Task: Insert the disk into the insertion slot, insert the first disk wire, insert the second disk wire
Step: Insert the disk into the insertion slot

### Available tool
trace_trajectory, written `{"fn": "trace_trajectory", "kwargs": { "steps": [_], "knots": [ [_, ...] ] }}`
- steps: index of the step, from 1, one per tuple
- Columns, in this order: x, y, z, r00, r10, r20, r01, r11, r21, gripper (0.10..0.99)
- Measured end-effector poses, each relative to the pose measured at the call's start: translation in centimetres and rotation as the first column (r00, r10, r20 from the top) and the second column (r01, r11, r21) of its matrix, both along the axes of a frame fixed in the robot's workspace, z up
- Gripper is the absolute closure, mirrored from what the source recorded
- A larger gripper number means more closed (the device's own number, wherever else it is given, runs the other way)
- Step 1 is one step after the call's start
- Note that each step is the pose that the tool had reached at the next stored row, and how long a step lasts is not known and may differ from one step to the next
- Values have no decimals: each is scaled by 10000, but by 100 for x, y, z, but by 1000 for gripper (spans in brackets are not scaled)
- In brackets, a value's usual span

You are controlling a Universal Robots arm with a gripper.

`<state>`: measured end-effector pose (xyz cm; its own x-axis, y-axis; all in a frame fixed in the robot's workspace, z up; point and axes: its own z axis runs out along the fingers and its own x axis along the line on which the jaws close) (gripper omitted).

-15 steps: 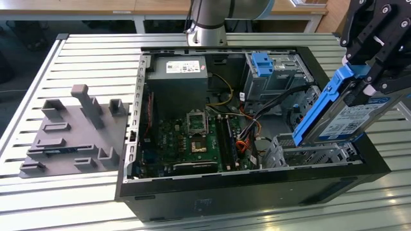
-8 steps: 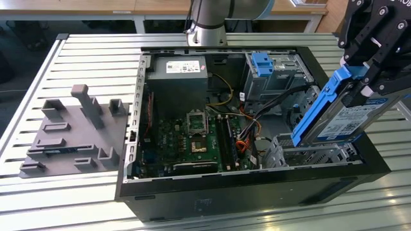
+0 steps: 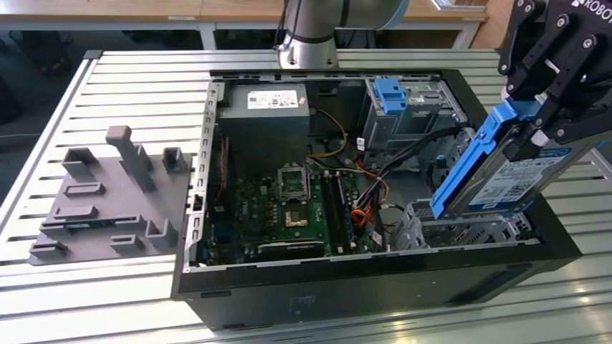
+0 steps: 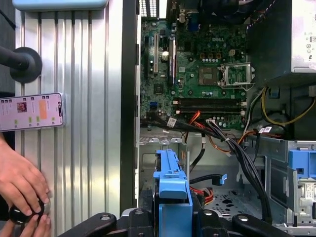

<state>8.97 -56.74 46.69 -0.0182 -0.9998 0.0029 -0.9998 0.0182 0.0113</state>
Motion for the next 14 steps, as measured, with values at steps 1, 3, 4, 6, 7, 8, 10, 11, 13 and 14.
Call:
{"fn": "trace_trajectory", "kwargs": {
  "steps": [1, 3, 4, 6, 7, 8, 10, 11, 13, 14],
  "knots": [
    [-1, 3, -6, 10000, 0, 0, 0, 10000, 0, 722],
    [-3, 7, -19, 10000, 0, 0, 0, 10000, 3, 722],
    [-4, 8, -26, 10000, 0, 0, 0, 10000, 3, 722],
    [-6, 11, -40, 10000, 0, 2, 0, 10000, 1, 722],
    [-7, 13, -47, 10000, 0, 3, 0, 10000, 1, 722],
    [-8, 17, -54, 10000, 0, 6, 0, 10000, 0, 722],
    [-8, 30, -69, 10000, 0, 8, 0, 10000, 2, 722],
    [-8, 39, -75, 10000, 1, 7, -1, 10000, 2, 722],
    [-8, 52, -85, 10000, 1, 8, -1, 10000, 1, 722],
    [-9, 56, -91, 10000, 0, 8, 0, 10000, 2, 722]
  ]
}}
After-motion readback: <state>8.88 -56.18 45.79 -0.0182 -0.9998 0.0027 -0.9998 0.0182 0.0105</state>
